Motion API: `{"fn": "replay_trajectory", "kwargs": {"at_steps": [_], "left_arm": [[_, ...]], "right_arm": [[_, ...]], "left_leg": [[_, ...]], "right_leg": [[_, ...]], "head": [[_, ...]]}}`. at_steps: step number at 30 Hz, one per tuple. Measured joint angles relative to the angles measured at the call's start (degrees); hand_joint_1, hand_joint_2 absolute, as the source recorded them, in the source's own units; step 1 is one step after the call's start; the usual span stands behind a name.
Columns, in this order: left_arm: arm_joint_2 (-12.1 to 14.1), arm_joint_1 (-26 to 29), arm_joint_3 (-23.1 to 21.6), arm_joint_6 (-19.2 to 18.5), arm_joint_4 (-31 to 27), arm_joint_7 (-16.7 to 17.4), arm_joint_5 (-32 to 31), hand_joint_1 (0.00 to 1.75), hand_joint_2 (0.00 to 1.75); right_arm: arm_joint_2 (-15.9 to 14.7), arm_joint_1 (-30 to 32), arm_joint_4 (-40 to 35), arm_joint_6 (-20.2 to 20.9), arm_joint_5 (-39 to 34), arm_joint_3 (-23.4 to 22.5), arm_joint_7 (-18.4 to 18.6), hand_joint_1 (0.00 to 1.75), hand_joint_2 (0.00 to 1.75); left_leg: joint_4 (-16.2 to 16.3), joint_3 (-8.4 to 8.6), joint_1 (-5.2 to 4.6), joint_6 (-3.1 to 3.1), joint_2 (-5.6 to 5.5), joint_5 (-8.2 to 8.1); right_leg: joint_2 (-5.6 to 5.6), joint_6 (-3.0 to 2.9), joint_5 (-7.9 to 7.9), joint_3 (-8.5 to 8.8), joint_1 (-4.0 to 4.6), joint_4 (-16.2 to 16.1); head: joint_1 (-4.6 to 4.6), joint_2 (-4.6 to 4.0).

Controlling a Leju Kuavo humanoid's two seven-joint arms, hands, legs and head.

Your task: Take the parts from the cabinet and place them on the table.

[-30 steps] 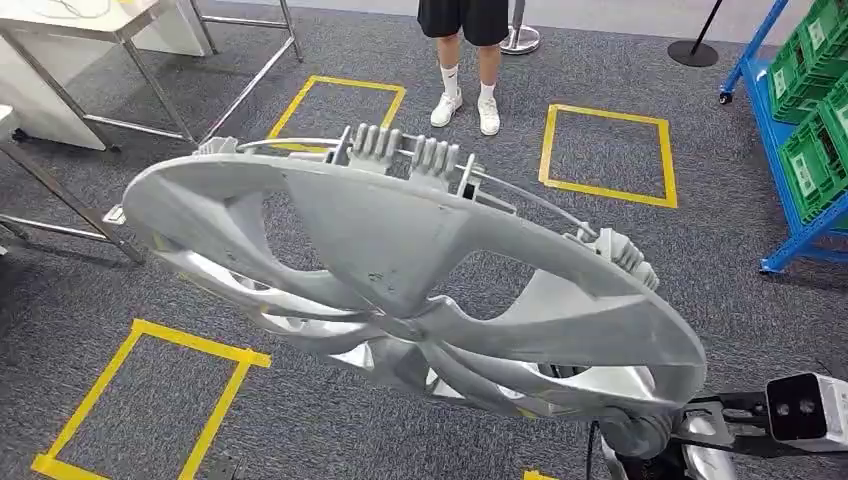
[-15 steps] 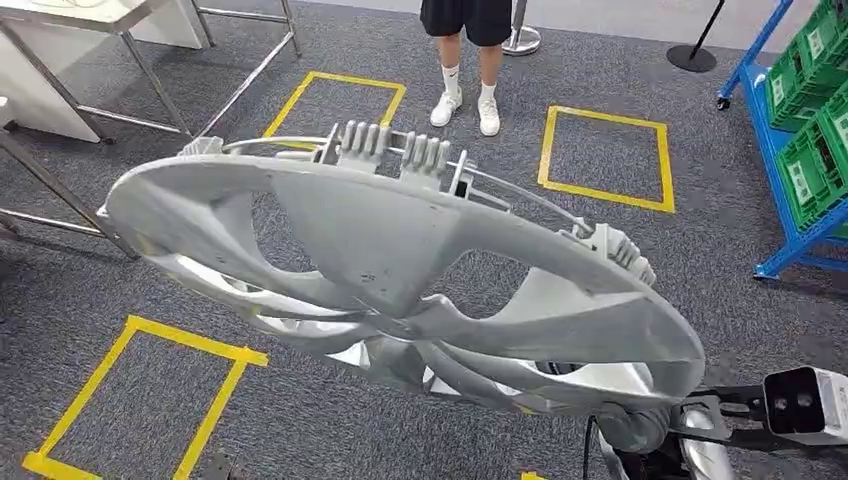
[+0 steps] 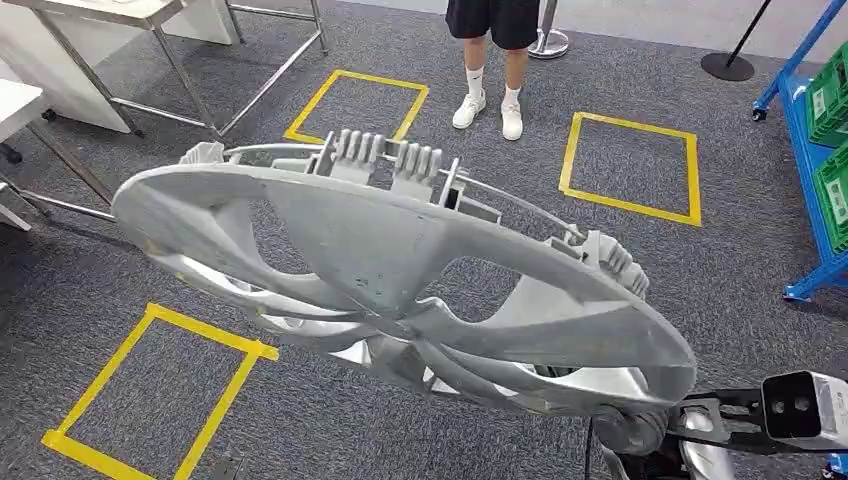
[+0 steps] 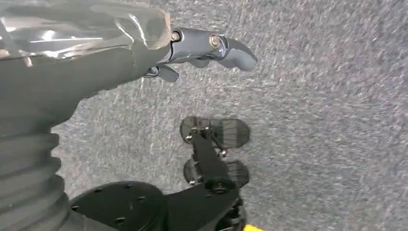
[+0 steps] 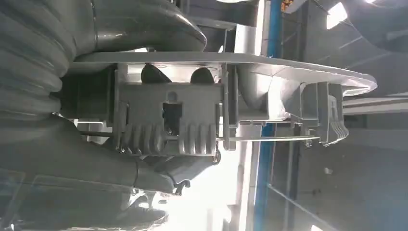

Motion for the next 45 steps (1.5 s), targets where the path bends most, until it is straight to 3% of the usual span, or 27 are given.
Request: {"fn": "replay_trajectory", "kwargs": {"at_steps": [3,5,6,8,9,10,13,14,15,17,19,20,21,23,24,28,29,31,32,34,35,36,38,39,40,44,45], "left_arm": [[-0.02,0.01,0.00,0.02,0.02,-0.07,-0.07,0.00,1.75],[-0.07,0.13,0.00,0.02,0.00,-0.07,-0.17,0.00,1.75],[-0.09,0.14,0.00,0.02,0.02,-0.06,-0.26,0.00,1.75],[-0.04,0.09,0.00,0.02,0.00,-0.09,-0.31,0.00,1.75],[0.02,-0.01,0.02,0.06,0.00,-0.09,-0.31,0.00,1.75],[0.04,-0.09,0.02,0.09,0.00,-0.09,-0.33,0.00,1.75],[0.31,-0.07,0.02,0.11,0.00,-0.17,-0.42,0.00,1.75],[0.50,-0.05,0.02,0.13,0.00,-0.15,-0.48,0.00,1.75],[0.31,0.05,0.02,0.13,-0.02,-0.22,-0.48,0.00,1.75],[0.33,-0.33,0.04,0.13,-0.02,-0.17,-0.64,0.00,1.75],[0.31,-0.33,0.04,0.11,-0.02,-0.17,-0.81,0.00,1.75],[0.31,-0.26,0.04,0.11,-0.02,-0.17,-0.83,0.00,1.75],[0.31,-0.23,0.04,0.11,-0.02,-0.17,-0.83,0.00,1.75],[0.24,-0.25,0.04,0.11,-0.02,-0.20,-0.83,0.00,1.75],[0.22,-0.23,0.04,0.11,-0.02,-0.17,-0.83,0.00,1.75],[0.33,0.27,0.07,0.17,0.00,-0.20,-0.81,0.00,1.75],[0.41,0.38,0.07,0.20,0.02,-0.17,-0.81,0.00,1.75],[0.44,0.31,0.11,0.26,0.02,-0.17,-0.81,0.00,1.75],[0.44,0.12,0.22,0.35,0.02,-0.17,-0.79,0.00,1.75],[0.37,0.12,0.33,0.41,0.02,-0.17,-0.79,0.00,1.75],[0.35,0.22,0.35,0.52,0.02,-0.17,-0.79,0.00,1.75],[0.33,0.27,0.35,0.57,0.02,-0.17,-0.79,0.00,1.75],[0.37,0.25,0.48,0.63,0.02,-0.17,-0.72,0.00,1.75],[0.46,0.21,0.59,0.65,0.02,-0.17,-0.72,0.00,1.75],[0.68,0.07,0.74,0.65,0.02,-0.17,-0.72,0.00,1.75],[0.96,0.14,0.87,0.68,0.02,-0.20,-0.70,0.00,1.75],[0.90,0.37,0.87,0.68,0.02,-0.20,-0.70,0.00,1.75]], "right_arm": [[0.15,0.05,-0.07,0.07,0.09,0.00,-0.11,1.71,1.75],[0.15,0.35,-0.07,0.07,0.22,0.00,-0.11,1.71,1.75],[0.22,0.41,-0.09,0.07,0.28,0.00,-0.11,1.71,1.75],[0.31,0.41,-0.28,0.07,0.33,0.00,-0.11,1.71,1.75],[0.35,0.39,-0.46,0.07,0.31,0.00,-0.11,1.71,1.75],[0.42,0.40,-0.57,0.07,0.33,0.00,-0.11,1.71,1.75],[0.70,0.62,-0.74,0.09,0.33,0.00,-0.09,1.71,1.75],[0.77,0.69,-0.96,0.11,0.33,0.00,-0.07,1.71,1.75],[0.74,0.67,-1.03,0.11,0.35,-0.04,0.00,1.71,1.75],[0.74,0.71,-1.12,0.13,0.13,-0.26,-0.07,1.71,1.75],[0.70,0.91,-1.12,0.18,0.22,-0.37,0.02,1.71,1.75],[0.61,1.09,-1.12,0.15,0.26,-0.39,0.06,1.71,1.75],[0.59,1.10,-1.12,0.17,0.26,-0.39,0.06,1.71,1.75],[0.61,0.96,-1.12,0.20,0.24,-0.39,0.06,1.71,1.75],[0.61,0.90,-1.12,0.26,0.22,-0.39,0.06,1.71,1.75],[0.74,0.51,-1.16,0.48,0.02,-0.35,0.33,1.71,1.75],[0.83,0.28,-1.16,0.48,-0.04,-0.35,0.41,1.71,1.75],[1.10,0.07,-1.16,0.55,-0.29,-0.35,0.52,1.71,1.75],[1.12,0.07,-1.16,0.55,-0.39,-0.37,0.52,1.71,1.75],[1.18,0.05,-1.12,0.57,-0.42,-0.37,0.59,1.71,1.75],[1.18,0.08,-1.07,0.59,-0.42,-0.35,0.63,1.71,1.75],[1.18,0.05,-1.03,0.64,-0.42,-0.33,0.63,1.71,1.75],[1.20,-0.05,-1.03,0.72,-0.46,-0.33,0.63,1.71,1.75],[1.25,-0.12,-1.03,0.74,-0.46,-0.35,0.63,1.71,1.75],[1.25,-0.16,-1.03,0.74,-0.50,-0.35,0.63,1.71,1.75],[1.38,-0.35,-1.03,0.77,-0.50,-0.24,0.65,1.71,1.75],[1.38,-0.44,-1.05,0.77,-0.48,-0.28,0.65,1.71,1.75]], "left_leg": [[12.85,-6.58,0.67,-0.74,1.01,-5.73],[15.67,-8.59,0.87,-0.78,1.10,-5.54],[12.81,-7.44,0.87,-0.70,1.34,-3.59],[1.98,-1.86,0.76,-0.19,2.98,1.43],[-1.90,0.12,0.28,0.17,5.81,1.79],[-1.79,0.03,0.04,0.29,5.68,1.63],[-2.06,-0.13,-0.47,1.15,4.12,1.58],[-3.40,1.17,0.00,1.70,3.24,2.41],[-4.04,1.60,0.10,1.93,2.65,2.64],[-4.12,1.76,0.22,2.18,1.46,2.80],[-4.10,1.74,0.05,2.25,-0.22,2.74],[-4.07,1.77,0.00,2.23,-1.14,2.72],[-4.02,1.84,0.00,2.20,-2.01,2.69],[-3.76,2.03,0.07,1.89,-3.77,2.48],[-3.37,1.85,0.13,1.55,-4.55,2.22],[-3.09,1.19,0.05,0.77,-5.98,1.86],[-2.83,1.16,0.14,0.51,-6.13,1.60],[0.98,-0.36,-0.13,-0.26,-0.60,-0.74],[5.63,-2.71,0.06,-0.48,0.66,-3.10],[14.78,-7.61,0.43,-0.76,1.07,-6.52],[16.52,-8.81,0.51,-0.85,1.14,-6.37],[14.98,-8.38,0.52,-0.82,1.34,-4.79],[5.26,-3.56,0.41,-0.33,2.36,0.28],[-0.38,-0.43,0.09,0.36,4.21,2.43],[-2.45,0.59,-0.55,0.87,6.73,2.04],[-3.48,0.69,-0.86,1.95,4.15,2.17],[-4.88,2.14,0.10,2.12,3.38,3.09]], "right_leg": [[-1.20,-0.44,-0.32,0.12,0.42,0.02],[-2.10,-0.55,-0.46,0.17,0.58,0.02],[-2.52,-0.48,-0.61,0.26,0.64,0.02],[-3.40,-0.34,-0.84,0.66,0.75,0.00],[-3.75,-0.23,-0.92,0.85,0.86,-0.02],[-4.14,0.12,-1.09,0.90,1.21,-0.07],[-5.57,1.04,-1.24,1.36,0.77,-0.58],[-5.53,1.38,-1.51,1.47,0.88,-0.46],[-3.51,1.20,-2.28,1.09,0.66,0.99],[-1.00,0.47,-5.49,-2.60,0.68,8.49],[-0.53,0.48,-8.13,-7.50,0.75,17.06],[-0.49,0.82,-7.63,-8.18,0.74,17.41],[-0.42,1.29,-6.12,-7.40,0.73,14.97],[0.53,2.19,-1.21,-2.74,0.60,4.34],[2.80,2.14,0.60,-0.68,0.31,-0.72],[1.73,0.31,0.64,-0.17,1.07,-0.66],[1.25,-0.02,0.73,-0.05,0.53,-0.88],[0.25,-0.64,0.42,0.32,0.67,-0.93],[-0.36,-0.88,0.25,0.42,0.81,-0.93],[-1.64,-1.11,0.02,0.48,0.96,-0.92],[-2.23,-1.18,-0.07,0.53,0.99,-0.92],[-2.89,-1.09,-0.26,0.66,1.00,-0.92],[-4.16,-1.02,-0.64,1.23,1.18,-0.92],[-4.76,-0.98,-0.85,1.61,1.29,-0.97],[-5.20,-0.73,-1.08,1.82,1.51,-0.96],[-7.67,0.33,-1.39,2.81,1.68,-1.80],[-6.15,0.52,-1.73,2.72,1.49,-1.54]], "head": [[-0.11,0.00],[-0.11,0.00],[-0.11,0.00],[-0.11,0.00],[-0.09,0.00],[0.06,0.00],[-0.16,0.00],[-0.16,0.00],[0.09,0.00],[0.39,0.00],[0.37,0.00],[0.39,0.00],[0.39,0.00],[0.41,0.00],[0.41,0.00],[0.37,0.00],[0.32,0.00],[-0.16,0.00],[-0.05,0.00],[-0.09,0.00],[-0.11,0.00],[-0.11,0.00],[-0.11,0.00],[-0.11,0.00],[0.00,0.00],[-0.16,0.00],[0.01,0.00]]}}
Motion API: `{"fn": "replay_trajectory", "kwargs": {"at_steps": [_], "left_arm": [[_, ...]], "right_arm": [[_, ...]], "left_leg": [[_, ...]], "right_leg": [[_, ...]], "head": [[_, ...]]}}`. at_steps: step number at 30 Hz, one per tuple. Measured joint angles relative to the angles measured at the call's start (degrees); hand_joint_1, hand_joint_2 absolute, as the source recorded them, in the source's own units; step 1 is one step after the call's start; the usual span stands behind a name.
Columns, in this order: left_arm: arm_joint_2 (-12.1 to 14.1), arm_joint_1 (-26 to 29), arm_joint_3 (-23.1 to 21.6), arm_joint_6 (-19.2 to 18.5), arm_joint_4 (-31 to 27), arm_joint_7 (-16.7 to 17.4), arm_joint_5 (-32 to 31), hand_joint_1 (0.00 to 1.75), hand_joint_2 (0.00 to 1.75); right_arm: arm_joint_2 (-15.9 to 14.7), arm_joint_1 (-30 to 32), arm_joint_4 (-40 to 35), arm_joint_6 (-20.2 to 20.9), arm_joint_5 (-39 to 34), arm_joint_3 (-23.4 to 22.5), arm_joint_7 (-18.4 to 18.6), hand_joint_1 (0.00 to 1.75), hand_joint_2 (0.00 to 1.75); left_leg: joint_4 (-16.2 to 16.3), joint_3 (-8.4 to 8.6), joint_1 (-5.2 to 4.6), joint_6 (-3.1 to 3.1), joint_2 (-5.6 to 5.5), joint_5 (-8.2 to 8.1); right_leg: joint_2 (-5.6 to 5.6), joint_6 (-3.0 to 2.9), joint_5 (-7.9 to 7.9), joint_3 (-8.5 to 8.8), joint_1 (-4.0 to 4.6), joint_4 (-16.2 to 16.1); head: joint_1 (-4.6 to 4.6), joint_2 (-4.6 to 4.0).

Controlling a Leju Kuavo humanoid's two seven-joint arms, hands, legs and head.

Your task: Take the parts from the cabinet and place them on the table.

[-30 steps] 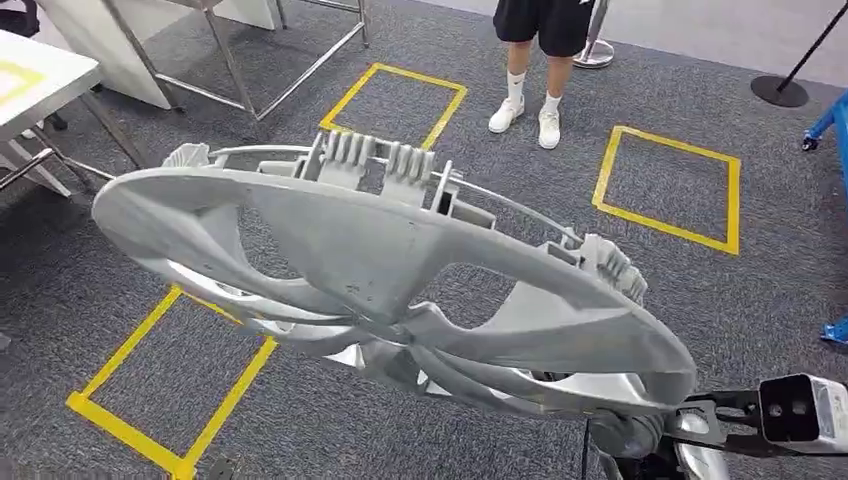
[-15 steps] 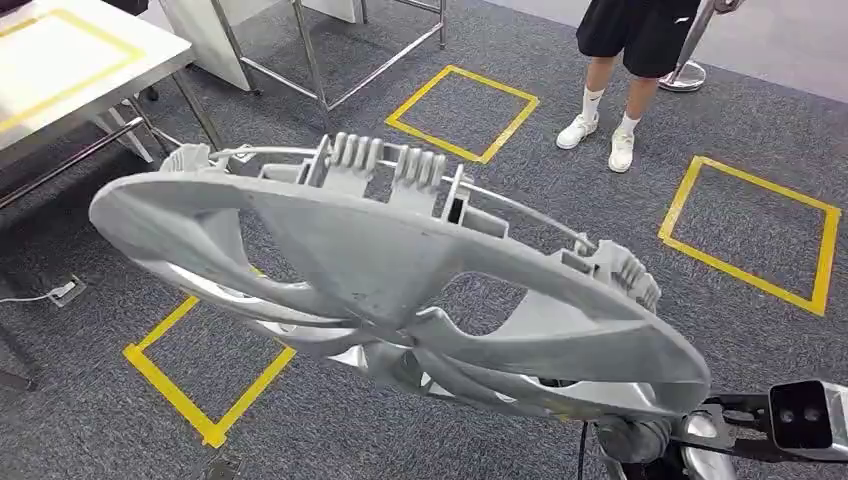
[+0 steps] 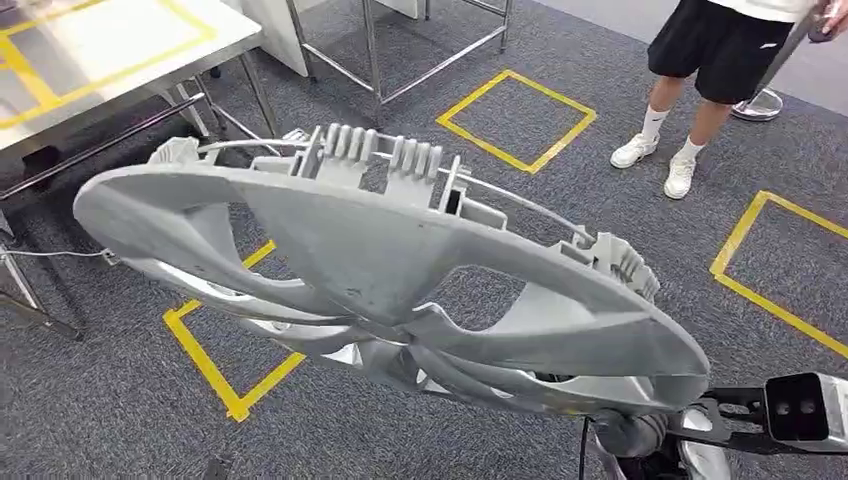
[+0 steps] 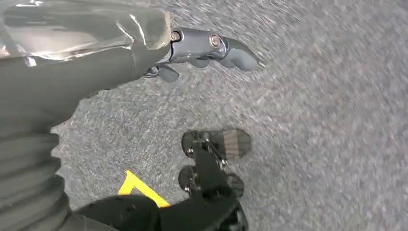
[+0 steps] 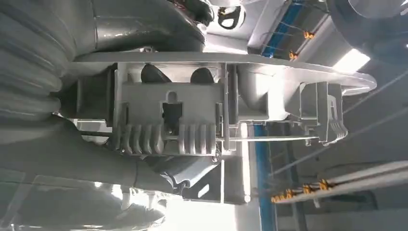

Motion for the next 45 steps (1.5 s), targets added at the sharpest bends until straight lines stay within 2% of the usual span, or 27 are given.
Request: {"fn": "replay_trajectory", "kwargs": {"at_steps": [1,2,4,5,7,9,10,14,15,17,19,21,22,24,25,26,29,30,32,33,35,36,41,42,43,44,45], "left_arm": [[-0.09,-0.23,0.00,0.00,0.00,-0.02,0.00,0.00,1.75],[-0.15,-0.50,0.00,0.00,0.00,-0.06,-0.02,0.00,1.75],[-0.28,-0.69,0.02,0.00,-0.02,-0.04,0.00,0.00,1.75],[-0.33,-0.61,0.02,0.00,0.00,-0.04,0.00,0.00,1.75],[-0.39,-0.47,0.02,0.00,0.00,-0.04,0.00,0.00,1.75],[-0.50,-0.48,0.02,0.00,-0.02,-0.04,0.00,0.00,1.75],[-0.48,-0.41,0.04,0.00,0.00,-0.04,0.00,0.00,1.75],[-0.37,0.39,0.15,0.00,0.04,-0.09,0.07,0.00,1.75],[-0.26,0.53,0.20,0.00,0.07,-0.13,0.07,0.00,1.75],[-0.31,0.43,0.35,0.00,0.07,-0.26,0.07,0.00,1.75],[-0.26,0.27,0.57,0.02,0.07,-0.46,0.07,0.00,1.75],[-0.37,0.43,0.57,0.02,0.07,-0.59,-0.07,0.00,1.75],[-0.39,0.49,0.59,0.00,0.07,-0.59,-0.20,0.00,1.75],[-0.30,0.48,0.68,0.02,0.07,-0.63,-0.22,0.00,1.75],[-0.24,0.42,0.81,0.02,0.07,-0.70,-0.31,0.00,1.75],[-0.09,0.22,0.87,0.02,0.07,-0.70,-0.37,0.00,1.75],[0.04,0.25,0.98,0.09,0.09,-0.74,-0.46,0.00,1.75],[0.09,0.29,1.03,0.09,0.09,-0.77,-0.48,0.00,1.75],[-0.15,0.20,1.11,0.09,0.07,-0.83,-0.66,0.00,1.75],[-0.15,-0.11,1.22,0.09,0.07,-0.81,-0.81,0.00,1.75],[-0.35,-0.23,1.46,0.09,0.07,-0.83,-0.96,0.00,1.75],[-0.37,-0.17,1.51,0.09,0.07,-0.81,-1.03,0.00,1.75],[-0.37,-0.11,1.57,0.07,0.07,-0.81,-1.07,0.00,1.75],[-0.48,-0.11,1.60,0.04,0.07,-0.81,-1.14,0.00,1.75],[-0.52,-0.12,1.62,0.04,0.07,-0.81,-1.14,0.00,1.75],[-0.50,-0.09,1.81,0.02,0.07,-0.72,-1.25,0.00,1.75],[-0.55,-0.02,1.86,0.02,0.09,-0.66,-1.36,0.00,1.75]], "right_arm": [[0.00,-0.02,0.02,0.00,0.04,0.09,0.07,1.71,1.75],[0.00,-0.02,0.04,0.00,-0.09,0.04,0.00,1.71,1.75],[-0.13,0.18,0.11,0.22,-0.20,0.02,-0.04,1.71,1.75],[-0.24,0.28,0.26,0.35,-0.15,0.02,-0.02,1.71,1.75],[-0.42,0.41,0.37,0.37,-0.13,0.02,-0.02,1.71,1.75],[-0.48,0.31,0.37,0.37,-0.15,0.02,-0.04,1.71,1.75],[-0.50,0.27,0.42,0.39,-0.15,0.02,-0.04,1.71,1.75],[-0.50,-0.08,0.52,0.48,-0.31,0.18,0.00,1.71,1.75],[-0.41,-0.22,0.52,0.48,-0.39,0.18,0.00,1.71,1.75],[-0.28,-0.30,0.52,0.44,-0.50,0.18,0.02,1.71,1.75],[-0.31,-0.27,0.52,0.41,-0.68,0.18,0.09,1.71,1.75],[-0.31,-0.20,0.52,0.31,-0.70,0.20,0.24,1.71,1.75],[-0.31,-0.22,0.52,0.20,-0.72,0.22,0.24,1.71,1.75],[-0.31,-0.23,0.50,0.11,-0.83,0.22,0.24,1.71,1.75],[-0.31,-0.23,0.50,-0.02,-0.85,0.22,0.24,1.71,1.75],[-0.31,-0.22,0.50,-0.09,-0.87,0.22,0.24,1.71,1.75],[-0.28,-0.18,0.50,-0.11,-0.90,0.31,0.26,1.71,1.75],[-0.28,-0.11,0.41,-0.13,-0.92,0.31,0.26,1.71,1.75],[-0.37,-0.16,0.35,-0.17,-1.01,0.35,0.28,1.71,1.75],[-0.42,-0.02,0.35,-0.17,-1.26,0.33,0.18,1.71,1.75],[-0.48,0.41,0.35,-0.17,-1.51,0.33,0.31,1.71,1.75],[-0.52,0.64,0.35,-0.17,-1.53,0.33,0.41,1.71,1.75],[-0.59,0.76,0.35,-0.15,-1.57,0.33,0.42,1.71,1.75],[-0.63,0.70,0.35,-0.11,-1.66,0.33,0.42,1.71,1.75],[-0.63,0.69,0.35,-0.07,-1.73,0.33,0.42,1.71,1.75],[-0.61,0.72,0.35,0.11,-2.19,0.35,0.61,1.71,1.75],[-0.63,0.74,0.35,0.28,-2.30,0.35,0.81,1.71,1.75]], "left_leg": [[-0.43,0.36,-0.02,0.32,-0.61,0.24],[-0.42,0.33,-0.01,0.38,-1.29,0.28],[-0.37,0.29,-0.01,0.48,-3.15,0.18],[-0.28,0.29,-0.01,0.44,-4.01,0.14],[-0.07,0.38,0.16,0.16,-5.93,-0.06],[0.87,0.35,0.46,-0.53,-7.72,-0.65],[1.38,0.03,0.38,-1.04,-8.35,-1.07],[1.66,-0.85,0.51,-1.90,-9.70,-1.32],[2.19,-0.84,0.63,-2.17,-9.23,-1.77],[7.44,-3.37,0.36,-2.81,-3.70,-4.62],[16.93,-8.40,0.67,-3.09,-2.23,-8.38],[20.58,-11.04,0.78,-3.14,-2.00,-8.21],[17.79,-9.93,0.77,-3.02,-1.87,-6.17],[7.50,-4.74,0.55,-2.28,-0.52,-1.07],[2.87,-2.31,-0.07,-1.46,2.72,-0.13],[2.61,-2.17,-0.46,-1.11,3.72,-0.88],[2.40,-2.58,-0.86,-0.54,1.68,-0.96],[1.25,-1.10,-0.70,-0.12,0.73,-0.51],[-0.07,0.10,0.13,0.39,-0.26,0.24],[-0.08,0.08,0.20,0.48,-1.02,0.17],[0.00,0.04,0.15,0.51,-2.36,0.01],[0.10,0.07,0.15,0.41,-2.92,-0.10],[0.21,0.12,0.16,0.34,-3.33,-0.28],[0.54,0.21,0.26,0.09,-3.92,-0.59],[0.68,0.26,0.28,-0.02,-4.07,-0.71],[2.07,-0.14,-0.08,-1.24,-4.77,-1.89],[1.97,-0.15,0.05,-1.38,-4.76,-1.89]], "right_leg": [[3.19,-0.03,-0.65,-0.61,-0.19,1.72],[4.81,-0.22,-2.20,-2.59,-0.21,5.48],[5.70,-0.19,-5.73,-8.19,-0.35,15.62],[5.74,0.17,-5.97,-9.87,-0.43,18.12],[5.81,1.47,-3.05,-8.71,-0.85,13.97],[7.31,2.77,1.90,-3.78,-1.55,2.98],[9.21,2.36,2.14,-2.80,-1.60,1.15],[7.73,0.35,2.27,-2.67,-1.03,0.90],[7.08,-0.08,2.28,-2.43,-1.62,0.67],[6.08,-0.86,1.77,-1.89,-1.29,0.64],[4.80,-1.24,1.47,-1.73,-0.97,0.65],[3.46,-1.35,1.14,-1.58,-0.75,0.66],[2.82,-1.39,0.98,-1.39,-0.68,0.66],[1.63,-1.29,0.56,-0.69,-0.44,0.64],[1.10,-1.14,0.26,-0.35,-0.35,0.60],[0.60,-0.77,0.04,-0.35,0.23,0.59],[-1.18,-0.07,-0.16,0.10,-0.11,0.08],[-1.62,0.31,-0.37,0.69,0.17,-0.26],[3.85,0.07,-2.41,-1.00,-0.19,4.14],[5.14,-0.11,-4.02,-3.35,-0.24,8.44],[5.73,0.00,-6.57,-8.35,-0.37,16.65],[5.74,0.37,-6.30,-9.44,-0.38,17.70],[5.74,0.90,-5.00,-9.25,-0.48,16.14],[5.74,1.80,-1.93,-7.33,-0.76,10.81],[5.73,2.06,-0.76,-6.34,-0.85,8.45],[6.08,1.03,2.48,-2.99,-0.85,0.85],[6.08,0.77,2.39,-3.09,-0.66,0.90]], "head": [[0.25,0.00],[0.07,0.00],[0.38,0.00],[0.36,0.00],[0.38,0.00],[0.42,0.00],[0.40,0.00],[0.44,0.00],[0.38,0.00],[-0.19,0.00],[-0.15,0.00],[-0.17,0.00],[-0.17,0.00],[-0.17,0.00],[-0.15,0.00],[0.03,0.00],[-0.17,0.00],[-0.21,0.00],[0.09,0.00],[0.42,0.00],[0.44,0.00],[0.46,0.00],[0.46,0.00],[0.49,0.00],[0.46,0.00],[0.38,0.00],[0.31,0.00]]}}
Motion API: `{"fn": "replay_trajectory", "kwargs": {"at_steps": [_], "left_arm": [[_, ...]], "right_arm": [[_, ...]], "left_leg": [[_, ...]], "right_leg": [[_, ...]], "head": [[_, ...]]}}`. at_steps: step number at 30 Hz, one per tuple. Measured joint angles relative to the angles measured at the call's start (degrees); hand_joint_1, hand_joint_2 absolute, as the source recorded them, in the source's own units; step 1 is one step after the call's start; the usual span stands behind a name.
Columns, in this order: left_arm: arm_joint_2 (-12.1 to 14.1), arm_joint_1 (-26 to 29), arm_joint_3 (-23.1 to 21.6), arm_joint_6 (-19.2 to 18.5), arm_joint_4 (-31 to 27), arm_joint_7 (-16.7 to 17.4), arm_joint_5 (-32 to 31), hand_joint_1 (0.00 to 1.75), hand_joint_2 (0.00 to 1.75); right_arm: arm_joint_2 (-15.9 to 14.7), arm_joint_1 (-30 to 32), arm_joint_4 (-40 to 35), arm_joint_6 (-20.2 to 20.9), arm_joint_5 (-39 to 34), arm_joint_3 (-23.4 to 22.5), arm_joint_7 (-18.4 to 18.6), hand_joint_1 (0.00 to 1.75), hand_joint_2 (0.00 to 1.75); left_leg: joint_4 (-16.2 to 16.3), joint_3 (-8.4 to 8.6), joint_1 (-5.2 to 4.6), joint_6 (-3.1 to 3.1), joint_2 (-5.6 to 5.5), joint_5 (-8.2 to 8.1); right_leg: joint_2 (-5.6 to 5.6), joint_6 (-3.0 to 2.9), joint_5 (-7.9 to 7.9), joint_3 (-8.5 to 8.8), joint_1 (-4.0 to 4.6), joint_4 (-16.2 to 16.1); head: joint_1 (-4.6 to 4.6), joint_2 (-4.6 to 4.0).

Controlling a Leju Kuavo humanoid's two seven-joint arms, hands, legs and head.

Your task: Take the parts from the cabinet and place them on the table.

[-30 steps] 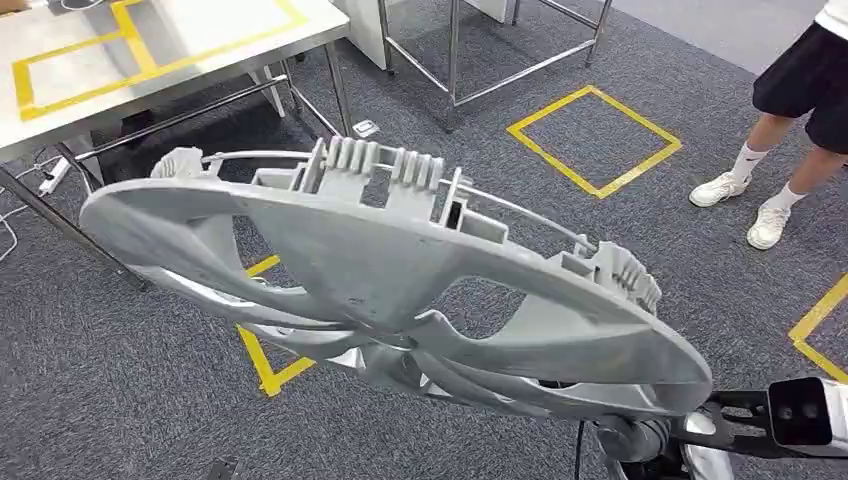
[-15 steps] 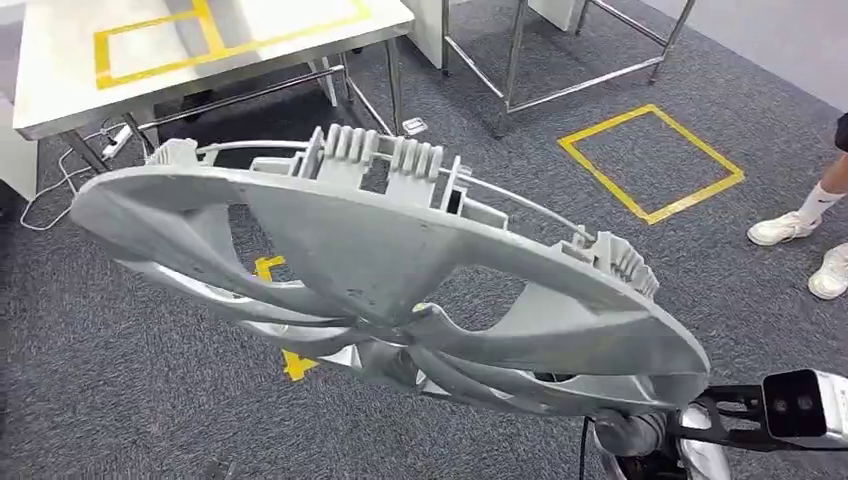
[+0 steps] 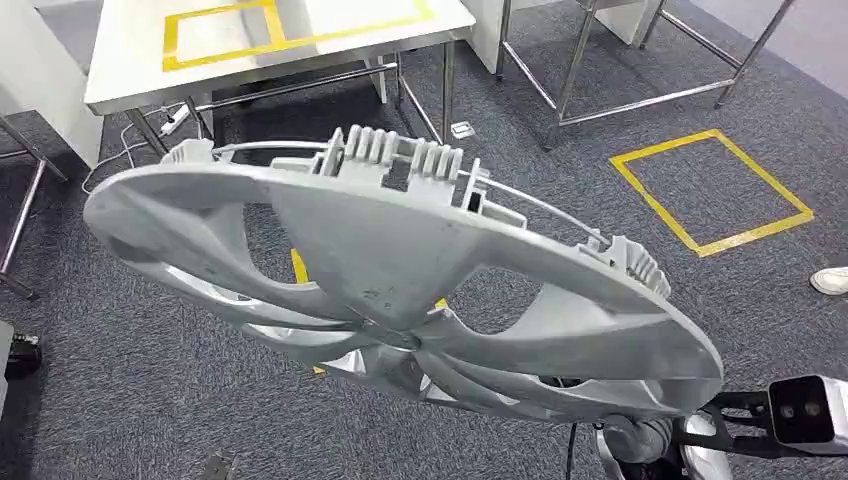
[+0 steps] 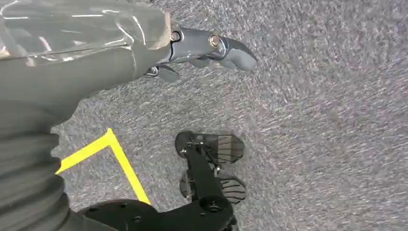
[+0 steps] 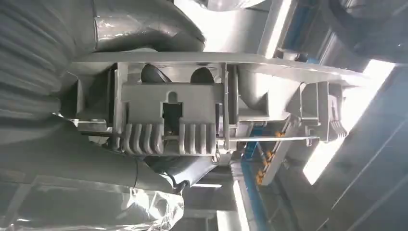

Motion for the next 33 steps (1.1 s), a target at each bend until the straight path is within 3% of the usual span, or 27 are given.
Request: {"fn": "replay_trajectory", "kwargs": {"at_steps": [1,2,4,6,7,8,9,10,12,13,14,16,17,18,19,21,23,24,25,27,28,30,32,33], "left_arm": [[-0.02,0.07,0.02,-0.02,0.00,0.04,-0.11,0.00,1.75],[0.02,0.04,0.04,-0.04,0.00,0.07,-0.15,0.00,1.75],[-0.02,0.01,0.11,-0.04,0.00,0.07,-0.35,0.00,1.75],[0.04,-0.01,0.33,-0.07,0.00,0.07,-0.66,0.00,1.75],[-0.04,0.04,0.50,-0.09,0.02,0.07,-0.72,0.00,1.75],[-0.07,0.07,0.63,-0.11,0.02,0.07,-0.74,0.00,1.75],[-0.13,0.06,0.70,-0.13,0.02,0.06,-0.76,0.00,1.75],[-0.15,0.05,0.77,-0.13,0.02,0.07,-0.76,0.00,1.75],[-0.11,0.02,0.90,-0.13,0.02,0.06,-0.79,0.00,1.75],[0.09,-0.07,0.96,-0.13,0.02,0.07,-0.79,0.00,1.75],[0.09,-0.10,0.96,-0.15,0.02,0.07,-0.81,0.00,1.75],[0.13,-0.10,1.01,-0.18,0.02,0.07,-0.81,0.00,1.75],[0.18,-0.01,1.07,-0.15,0.02,0.07,-0.81,0.00,1.75],[0.09,0.04,1.16,-0.15,0.02,0.07,-0.83,0.00,1.75],[0.00,-0.02,1.20,-0.18,0.02,0.06,-0.96,0.00,1.75],[-0.13,-0.20,1.44,-0.20,0.02,0.07,-1.25,0.00,1.75],[-0.26,-0.14,1.46,-0.22,0.02,0.07,-1.33,0.00,1.75],[-0.33,-0.10,1.49,-0.22,0.02,0.07,-1.35,0.00,1.75],[-0.41,-0.08,1.51,-0.22,0.02,0.07,-1.40,0.00,1.75],[-0.57,-0.10,1.51,-0.22,0.02,0.07,-1.42,0.00,1.75],[-0.57,-0.07,1.55,-0.22,0.02,0.07,-1.42,0.00,1.75],[-0.50,0.02,1.66,-0.20,0.02,0.07,-1.42,0.00,1.75],[-0.50,0.38,1.70,-0.20,0.04,0.09,-1.59,0.00,1.75],[-0.48,0.49,1.75,-0.20,0.04,0.09,-1.70,0.00,1.75]], "right_arm": [[0.02,-0.05,0.00,0.09,-0.17,0.02,0.20,1.71,1.75],[0.02,-0.12,0.00,0.13,-0.33,0.02,0.30,1.71,1.75],[0.11,-0.25,0.00,0.22,-0.33,-0.02,0.48,1.71,1.75],[0.17,-0.27,0.00,0.26,-0.09,-0.02,0.57,1.71,1.75],[0.17,-0.26,0.00,0.26,0.11,-0.02,0.63,1.71,1.75],[0.17,-0.25,0.00,0.26,0.22,-0.02,0.70,1.71,1.75],[0.17,-0.25,0.00,0.28,0.26,0.00,0.74,1.71,1.75],[0.17,-0.27,0.00,0.28,0.28,0.00,0.76,1.71,1.75],[0.22,-0.30,0.00,0.28,0.28,-0.02,0.79,1.71,1.75],[0.30,-0.30,0.00,0.28,0.28,-0.02,0.81,1.71,1.75],[0.33,-0.40,0.00,0.31,0.28,-0.02,0.81,1.71,1.75],[0.37,-0.32,0.00,0.39,0.31,0.02,0.90,1.71,1.75],[0.39,-0.41,-0.02,0.44,0.39,0.00,0.92,1.71,1.75],[0.35,-0.37,-0.11,0.48,0.42,-0.04,0.92,1.71,1.75],[0.33,-0.44,-0.11,0.48,0.55,-0.04,0.94,1.71,1.75],[0.31,-0.65,-0.09,0.48,0.57,-0.09,0.92,1.71,1.75],[0.28,-0.44,-0.07,0.48,0.92,-0.09,0.94,1.71,1.75],[0.20,-0.39,-0.02,0.48,1.12,-0.09,0.96,1.71,1.75],[0.15,-0.41,-0.02,0.48,1.25,-0.09,0.96,1.71,1.75],[0.13,-0.44,-0.02,0.48,1.31,-0.09,0.96,1.71,1.75],[0.13,-0.51,0.00,0.48,1.35,-0.09,0.96,1.71,1.75],[0.11,-0.50,-0.04,0.50,1.38,-0.09,0.96,1.71,1.75],[0.17,-0.58,-0.02,0.50,1.42,-0.04,0.96,1.71,1.75],[0.17,-0.62,-0.04,0.50,1.40,-0.04,0.96,1.71,1.75]], "left_leg": [[-0.16,0.04,0.15,-0.23,-0.02,-0.02],[0.04,0.04,0.20,-0.53,-0.04,-0.35],[3.06,-1.38,0.27,-1.24,1.71,-2.22],[12.12,-5.85,0.59,-1.71,2.38,-6.13],[16.14,-8.15,0.71,-1.88,2.38,-7.15],[18.06,-9.51,0.77,-1.89,2.41,-7.14],[17.29,-9.57,0.77,-1.81,2.45,-5.89],[14.25,-8.37,0.76,-1.67,2.51,-3.67],[3.76,-3.42,0.60,-0.77,2.84,1.68],[0.93,-1.82,0.18,-0.03,3.39,1.28],[0.35,-1.85,-0.17,0.21,3.42,1.14],[0.38,-2.03,-0.40,0.33,3.26,1.06],[-0.03,-1.85,-0.40,0.57,3.17,1.19],[-1.46,-0.50,0.48,0.79,3.06,1.93],[-2.03,0.07,0.33,1.06,2.84,2.08],[-2.00,0.06,0.33,1.29,2.48,2.15],[-1.93,-0.07,0.32,1.29,1.68,2.09],[-1.90,-0.06,0.34,1.28,1.12,2.08],[-1.80,-0.05,0.42,1.18,0.52,2.04],[-1.13,-0.09,0.64,0.67,-0.92,1.72],[-0.48,-0.39,0.68,0.16,-1.44,1.39],[0.06,-1.19,0.28,-0.52,-2.20,1.08],[-0.16,-1.27,0.62,-0.85,-2.72,1.19],[0.14,-1.30,0.87,-1.06,-2.83,1.03]], "right_leg": [[0.01,-0.44,-0.09,0.03,0.17,0.02],[-0.01,-0.76,0.02,0.21,-0.37,-0.23],[-0.10,-1.47,-0.25,0.66,-0.46,-0.29],[-0.18,-1.78,-0.45,0.91,-0.29,-0.28],[-0.21,-1.88,-0.53,0.97,-0.23,-0.27],[-0.22,-1.96,-0.62,1.02,-0.19,-0.27],[-0.21,-2.00,-0.68,1.18,-0.12,-0.27],[-0.21,-2.09,-0.77,1.39,-0.05,-0.27],[-0.19,-1.98,-1.10,2.01,0.15,-0.29],[-0.19,-1.88,-1.17,2.08,0.12,-0.37],[-0.19,-1.60,-1.25,1.77,0.52,-0.30],[-0.31,-1.15,-1.26,1.72,0.23,-0.47],[-0.36,-0.69,-1.20,1.92,0.33,-0.82],[-0.38,-0.53,-1.57,1.75,0.51,-0.57],[-0.24,-0.49,-2.33,1.30,0.52,1.09],[-0.20,-0.89,-5.90,-3.04,0.37,9.55],[-0.20,-0.52,-8.12,-7.33,0.15,17.22],[-0.20,0.01,-7.52,-7.56,-0.07,17.05],[-0.19,0.70,-5.99,-6.27,-0.37,14.24],[0.57,1.99,-1.66,-0.96,-1.00,3.61],[2.87,2.02,-0.89,0.63,-1.42,0.04],[2.19,0.49,-0.78,0.81,-0.89,0.29],[1.68,-0.27,-0.77,0.71,-0.52,0.32],[1.24,-0.73,-0.56,0.84,-1.17,0.11]], "head": [[0.13,0.00],[0.09,0.00],[-0.29,0.00],[-0.33,0.00],[-0.33,0.00],[-0.33,0.00],[-0.33,0.00],[-0.35,0.00],[-0.33,0.00],[-0.22,0.00],[-0.17,0.00],[-0.37,0.00],[-0.46,0.00],[-0.39,0.00],[-0.17,0.00],[-0.11,0.00],[-0.17,0.00],[-0.13,0.00],[-0.15,0.00],[-0.13,0.00],[-0.08,0.00],[-0.22,0.00],[-0.18,0.00],[-0.22,0.00]]}}
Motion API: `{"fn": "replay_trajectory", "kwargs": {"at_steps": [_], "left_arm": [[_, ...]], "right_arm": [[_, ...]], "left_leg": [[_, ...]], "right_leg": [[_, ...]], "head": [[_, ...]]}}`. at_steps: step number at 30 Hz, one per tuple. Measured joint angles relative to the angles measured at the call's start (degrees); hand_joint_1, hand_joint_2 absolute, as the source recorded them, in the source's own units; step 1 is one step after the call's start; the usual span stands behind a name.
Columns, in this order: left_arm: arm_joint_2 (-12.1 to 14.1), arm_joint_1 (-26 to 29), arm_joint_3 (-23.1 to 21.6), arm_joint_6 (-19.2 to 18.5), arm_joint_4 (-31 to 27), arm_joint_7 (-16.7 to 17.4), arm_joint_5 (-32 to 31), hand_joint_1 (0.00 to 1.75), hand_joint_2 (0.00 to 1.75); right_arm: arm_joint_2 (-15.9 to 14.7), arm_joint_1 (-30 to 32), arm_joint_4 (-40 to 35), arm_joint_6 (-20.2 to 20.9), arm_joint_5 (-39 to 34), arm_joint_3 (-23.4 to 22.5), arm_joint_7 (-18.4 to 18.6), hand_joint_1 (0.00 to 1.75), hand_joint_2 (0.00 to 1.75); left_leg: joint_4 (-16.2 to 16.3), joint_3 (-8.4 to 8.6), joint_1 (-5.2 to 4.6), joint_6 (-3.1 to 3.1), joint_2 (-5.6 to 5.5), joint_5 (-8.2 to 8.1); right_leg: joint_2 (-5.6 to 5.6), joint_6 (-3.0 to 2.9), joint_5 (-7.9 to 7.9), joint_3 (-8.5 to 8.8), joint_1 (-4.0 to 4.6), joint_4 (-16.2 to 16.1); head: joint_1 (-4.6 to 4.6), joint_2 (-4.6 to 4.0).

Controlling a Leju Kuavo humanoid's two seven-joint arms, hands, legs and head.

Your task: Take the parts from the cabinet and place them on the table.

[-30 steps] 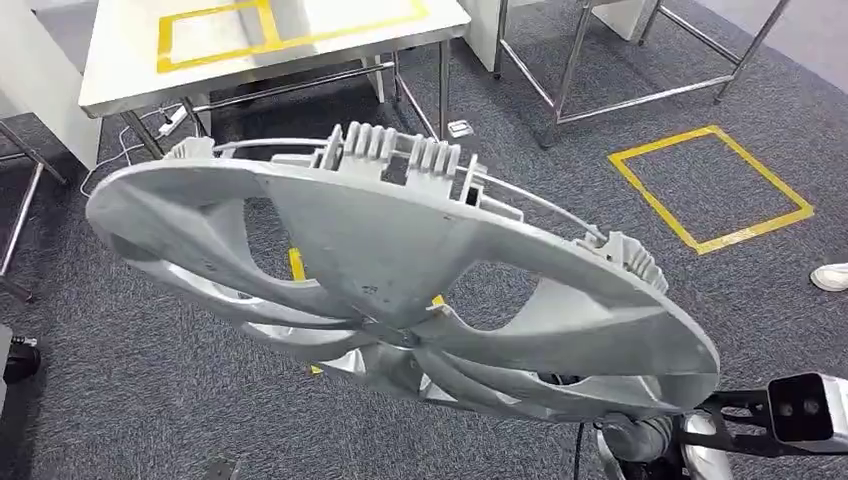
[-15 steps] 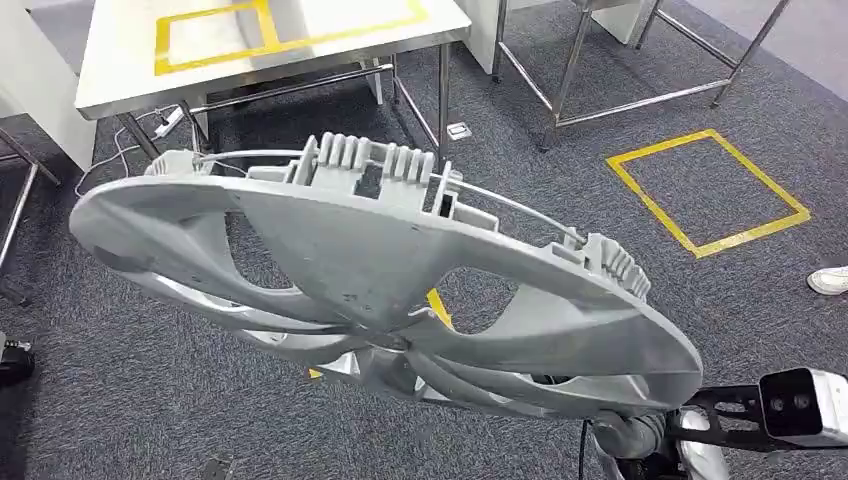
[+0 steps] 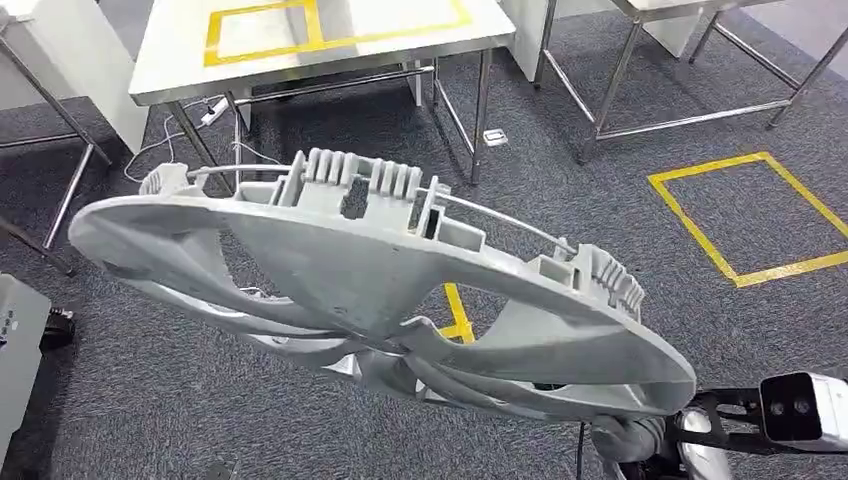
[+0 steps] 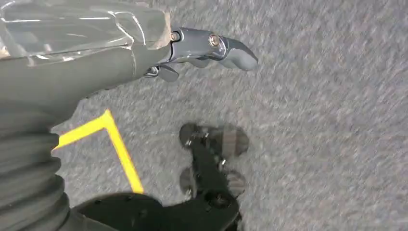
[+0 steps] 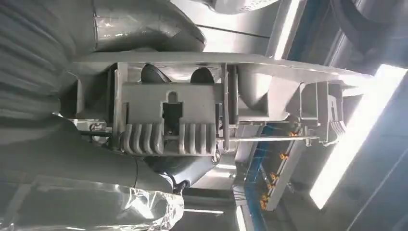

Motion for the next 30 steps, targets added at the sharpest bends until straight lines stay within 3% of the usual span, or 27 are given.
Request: {"fn": "replay_trajectory", "kwargs": {"at_steps": [1,3,5,6,7,8,9,10,11,14,15,16,17,19,20,21,22,23,25,27,30], "left_arm": [[0.00,0.17,0.02,0.00,0.00,0.00,-0.15,0.00,1.75],[0.02,-0.04,0.09,0.00,0.00,0.00,-0.15,0.00,1.75],[-0.04,-0.12,0.13,0.00,0.00,0.00,-0.20,0.00,1.75],[-0.04,-0.01,0.13,-0.04,0.00,0.00,-0.22,0.00,1.75],[-0.04,0.08,0.13,-0.13,0.00,0.00,-0.24,0.00,1.75],[-0.02,0.13,0.17,-0.17,0.00,0.00,-0.26,0.00,1.75],[-0.02,0.13,0.22,-0.17,0.00,0.00,-0.31,0.00,1.75],[0.13,0.08,0.33,-0.15,0.00,0.00,-0.31,0.00,1.75],[0.33,0.02,0.46,-0.17,0.00,0.02,-0.35,0.00,1.75],[0.44,0.03,0.74,-0.15,0.00,0.07,-0.74,0.00,1.75],[0.46,0.02,0.79,-0.13,0.00,0.13,-0.83,0.00,1.75],[0.37,0.08,0.81,-0.13,-0.02,0.18,-0.94,0.00,1.75],[0.26,-0.05,0.83,-0.15,-0.02,0.20,-1.09,0.00,1.75],[0.13,-0.30,0.85,-0.17,-0.02,0.18,-1.36,0.00,1.75],[0.02,-0.31,0.85,-0.22,-0.02,0.19,-1.38,0.00,1.75],[-0.04,-0.30,0.87,-0.26,-0.02,0.20,-1.47,0.00,1.75],[-0.04,-0.29,0.87,-0.33,-0.02,0.20,-1.53,0.00,1.75],[-0.17,-0.31,0.90,-0.33,-0.02,0.20,-1.57,0.00,1.75],[-0.33,-0.37,0.94,-0.33,-0.02,0.20,-1.90,0.00,1.75],[-0.33,-0.36,1.07,-0.33,-0.02,0.18,-1.99,0.00,1.75],[-0.44,-0.20,1.09,-0.33,-0.02,0.20,-2.06,0.00,1.75]], "right_arm": [[0.04,-0.06,0.00,0.00,-0.02,-0.02,0.00,1.71,1.75],[0.13,-0.01,0.00,0.00,-0.02,-0.02,0.00,1.71,1.75],[0.15,0.03,0.02,0.00,-0.02,-0.02,0.00,1.71,1.75],[0.15,0.10,0.02,0.00,-0.07,-0.02,0.00,1.71,1.75],[0.15,0.14,0.02,0.00,-0.22,0.00,0.00,1.71,1.75],[0.15,0.13,0.02,0.00,-0.46,0.00,0.00,1.71,1.75],[0.15,0.11,0.02,0.00,-0.76,0.00,0.00,1.71,1.75],[0.18,0.07,0.02,0.00,-0.98,0.00,0.00,1.71,1.75],[0.26,0.06,0.04,0.00,-1.14,0.00,0.02,1.71,1.75],[0.33,0.17,0.04,0.00,-1.31,0.02,0.09,1.71,1.75],[0.31,0.15,0.02,0.02,-1.38,0.00,0.09,1.71,1.75],[0.26,0.20,0.04,0.04,-1.38,-0.04,0.09,1.71,1.75],[0.24,0.18,0.07,0.04,-1.40,-0.02,0.07,1.71,1.75],[0.20,0.28,0.09,0.02,-1.55,-0.13,0.00,1.71,1.75],[0.20,0.38,0.13,-0.04,-1.51,-0.13,0.04,1.71,1.75],[0.17,0.53,0.22,-0.13,-1.44,-0.15,0.09,1.71,1.75],[0.11,0.64,0.22,-0.24,-1.44,-0.20,0.09,1.71,1.75],[0.07,0.61,0.22,-0.24,-1.44,-0.24,0.09,1.71,1.75],[0.07,0.58,0.22,-0.24,-1.49,-0.37,0.09,1.71,1.75],[-0.04,0.59,0.28,-0.22,-1.51,-0.44,0.07,1.71,1.75],[-0.24,0.63,0.35,-0.11,-1.53,-0.46,0.07,1.71,1.75]], "left_leg": [[1.18,-0.33,-0.13,-0.28,1.86,-0.85],[8.69,-4.04,-0.05,-0.78,4.50,-4.89],[17.49,-8.46,0.03,-0.97,5.41,-8.15],[18.50,-9.07,0.03,-0.90,5.57,-7.93],[16.54,-8.18,0.02,-0.73,5.59,-6.40],[12.36,-6.13,-0.02,-0.43,5.60,-4.13],[6.59,-3.09,-0.18,0.14,5.74,-1.55],[1.52,-0.43,-0.57,1.06,6.44,-0.05],[0.88,-0.15,-0.88,1.44,7.20,-1.01],[0.60,-0.27,-1.39,1.73,6.83,-0.96],[-0.33,0.37,-1.37,2.06,6.66,-0.63],[-1.55,1.70,-0.69,2.10,6.45,0.09],[-2.10,2.07,-0.59,2.63,6.30,0.37],[-2.09,2.06,-0.62,2.64,5.78,0.33],[-2.07,2.04,-0.68,2.66,5.56,0.27],[-2.00,2.04,-0.68,2.65,5.30,0.21],[-1.94,2.10,-0.66,2.55,4.97,0.10],[-1.79,2.15,-0.62,2.38,4.67,-0.03],[-1.08,2.17,-0.56,1.81,4.11,-0.56],[-0.25,1.81,-1.00,1.10,3.86,-1.14],[-0.27,1.74,-0.69,0.60,3.87,-1.23]], "right_leg": [[-0.38,-0.17,-0.08,0.18,0.17,-0.02],[-1.33,-0.82,-0.29,0.35,0.44,-0.01],[-2.09,-1.03,-0.46,0.33,0.74,0.01],[-2.40,-1.10,-0.53,0.38,0.85,0.01],[-2.63,-1.15,-0.60,0.47,0.98,0.01],[-2.78,-1.06,-0.71,0.60,1.14,0.01],[-2.88,-1.03,-0.76,0.79,1.33,0.00],[-2.95,-1.08,-0.81,0.93,1.33,-0.04],[-3.02,-0.82,-0.89,0.78,1.65,-0.05],[-3.24,-0.02,-0.89,0.79,1.29,-0.32],[-3.36,0.37,-0.83,1.23,1.59,-0.78],[-3.04,0.40,-1.34,0.85,1.45,0.05],[-2.35,0.13,-2.78,-0.28,1.45,2.66],[-1.79,-0.04,-6.04,-4.80,1.23,11.38],[-1.74,0.08,-7.27,-7.06,1.17,15.34],[-1.72,0.48,-7.32,-8.34,1.16,17.19],[-1.72,1.07,-6.17,-8.02,1.06,15.70],[-1.72,1.77,-3.95,-6.29,0.88,11.54],[-1.68,2.62,0.68,-1.06,0.54,0.25],[-1.44,1.10,0.85,-0.67,0.84,-0.45],[-1.44,0.16,0.91,-0.75,1.00,-0.36]], "head": [[0.00,0.00],[-0.33,0.00],[-0.35,0.00],[-0.33,0.00],[-0.35,0.00],[-0.35,0.00],[-0.35,0.00],[-0.33,0.00],[-0.17,0.00],[-0.50,0.00],[-0.52,0.00],[-0.39,0.00],[-0.31,0.00],[-0.07,0.00],[-0.11,0.00],[-0.11,0.00],[-0.07,0.00],[-0.09,0.00],[-0.07,0.00],[-0.15,0.00],[-0.17,0.00]]}}
